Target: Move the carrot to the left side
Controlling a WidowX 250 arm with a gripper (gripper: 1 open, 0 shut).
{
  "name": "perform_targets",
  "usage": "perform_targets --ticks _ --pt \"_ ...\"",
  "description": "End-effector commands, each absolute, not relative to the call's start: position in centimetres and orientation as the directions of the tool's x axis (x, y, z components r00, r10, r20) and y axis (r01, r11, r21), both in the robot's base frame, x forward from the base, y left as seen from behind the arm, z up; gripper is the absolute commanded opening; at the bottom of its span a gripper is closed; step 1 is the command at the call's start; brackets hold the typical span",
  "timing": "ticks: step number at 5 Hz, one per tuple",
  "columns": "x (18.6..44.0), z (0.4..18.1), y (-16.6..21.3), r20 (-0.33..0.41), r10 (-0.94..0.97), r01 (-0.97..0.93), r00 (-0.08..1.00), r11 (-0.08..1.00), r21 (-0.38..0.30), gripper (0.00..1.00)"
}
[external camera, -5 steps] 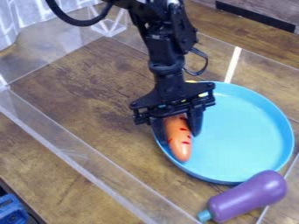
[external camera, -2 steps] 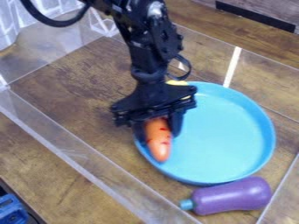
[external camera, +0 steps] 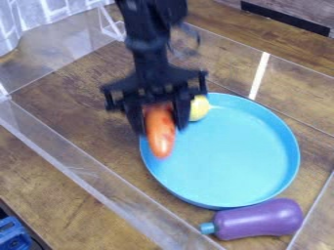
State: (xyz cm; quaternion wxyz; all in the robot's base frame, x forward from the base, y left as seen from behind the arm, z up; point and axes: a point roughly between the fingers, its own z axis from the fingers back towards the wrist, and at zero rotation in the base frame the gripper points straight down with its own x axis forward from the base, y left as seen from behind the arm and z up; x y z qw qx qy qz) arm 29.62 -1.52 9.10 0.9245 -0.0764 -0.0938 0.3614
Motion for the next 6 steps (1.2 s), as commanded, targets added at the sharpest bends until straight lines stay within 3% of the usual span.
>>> perform_targets --ticks 1,2,4,6 --pt "30.9 13.9 -0.8 0.176 0.713 -0.663 0.679 0.698 -0.271 0.00" --pt "30.9 14.9 -2.8 0.181 0.704 -0.653 0.686 0.706 -0.273 0.00" --pt "32.5 15.0 -9.0 0.184 0.626 -0.572 0.757 0.773 -0.276 0.00" --pt "33.8 12.4 -14.1 0.184 0.547 -0.491 0.817 0.826 -0.276 0.00"
